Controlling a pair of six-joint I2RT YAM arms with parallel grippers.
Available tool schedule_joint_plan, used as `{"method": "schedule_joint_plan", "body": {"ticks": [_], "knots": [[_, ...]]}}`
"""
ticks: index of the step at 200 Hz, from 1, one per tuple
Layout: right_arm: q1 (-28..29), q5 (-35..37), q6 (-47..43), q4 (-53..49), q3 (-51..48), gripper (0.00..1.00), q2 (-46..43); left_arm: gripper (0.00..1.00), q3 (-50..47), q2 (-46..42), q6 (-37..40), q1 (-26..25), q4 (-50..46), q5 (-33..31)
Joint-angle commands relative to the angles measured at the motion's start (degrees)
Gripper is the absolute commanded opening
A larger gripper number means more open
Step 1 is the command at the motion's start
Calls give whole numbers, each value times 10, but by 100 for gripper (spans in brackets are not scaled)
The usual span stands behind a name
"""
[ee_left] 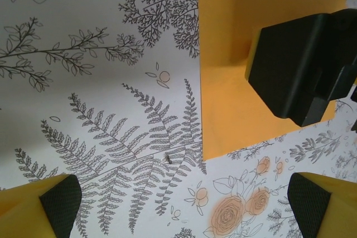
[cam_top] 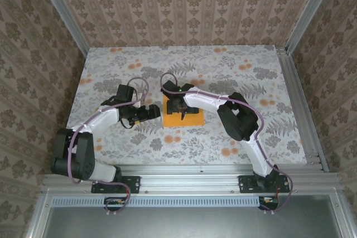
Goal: Fold a paper plane with a square sheet of paper (pick it up from the middle)
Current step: Fold the square sheet of paper in half at the center of the table.
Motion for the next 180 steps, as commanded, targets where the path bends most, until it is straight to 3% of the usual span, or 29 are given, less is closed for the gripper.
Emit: {"method": "schedule_joint_plan", "body": {"ticks": [1,87,180], "knots": [[1,-5,11,-8,-10,98,32,100,-10,7,5,4,3,7],[0,23,-2,-19,-11,91,22,100,-17,23,4,3,9,12],[0,26,-18,8,-28,58,-35,100,-21,36,4,1,15,16]]}}
